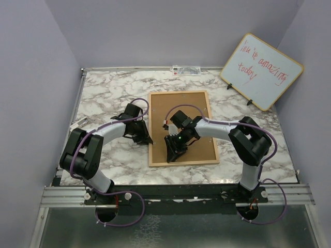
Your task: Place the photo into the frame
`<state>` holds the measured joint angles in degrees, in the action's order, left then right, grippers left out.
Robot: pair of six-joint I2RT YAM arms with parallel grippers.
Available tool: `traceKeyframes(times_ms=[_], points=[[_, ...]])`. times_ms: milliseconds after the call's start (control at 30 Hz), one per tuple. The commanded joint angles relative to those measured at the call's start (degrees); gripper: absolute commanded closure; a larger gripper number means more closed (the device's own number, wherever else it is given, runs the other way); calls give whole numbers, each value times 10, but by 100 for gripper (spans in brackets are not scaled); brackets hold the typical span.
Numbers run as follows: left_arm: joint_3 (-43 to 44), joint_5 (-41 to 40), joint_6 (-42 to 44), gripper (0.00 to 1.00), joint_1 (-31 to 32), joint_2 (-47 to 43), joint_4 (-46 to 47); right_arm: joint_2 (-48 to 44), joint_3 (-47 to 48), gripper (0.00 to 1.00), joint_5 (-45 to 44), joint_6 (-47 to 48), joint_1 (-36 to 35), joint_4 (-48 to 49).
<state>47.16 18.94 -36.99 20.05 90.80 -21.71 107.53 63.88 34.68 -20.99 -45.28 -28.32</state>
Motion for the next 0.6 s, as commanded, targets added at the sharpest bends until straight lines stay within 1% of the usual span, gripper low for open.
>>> traceKeyframes(times_ms=[0, 67, 233, 367, 467, 567], points=[[-4, -95, 26, 77, -20, 26, -4, 17, -15, 62, -132, 23, -1, -158], [-4, -95, 28, 77, -21, 28, -4, 10, -8, 60, -139, 23, -1, -169], [-5, -95, 36, 77, -21, 37, -4, -6, 24, 58, -115, 15, -1, -180], [-6, -92, 45, 77, -22, 37, -4, -41, 47, 55, -117, -19, 7, -156], [-7, -85, 52, 77, -23, 35, -4, -75, 43, 54, -163, -58, 19, -128], [-5, -77, 57, 75, -24, 33, -4, -95, 34, 52, -245, -102, 32, -117]])
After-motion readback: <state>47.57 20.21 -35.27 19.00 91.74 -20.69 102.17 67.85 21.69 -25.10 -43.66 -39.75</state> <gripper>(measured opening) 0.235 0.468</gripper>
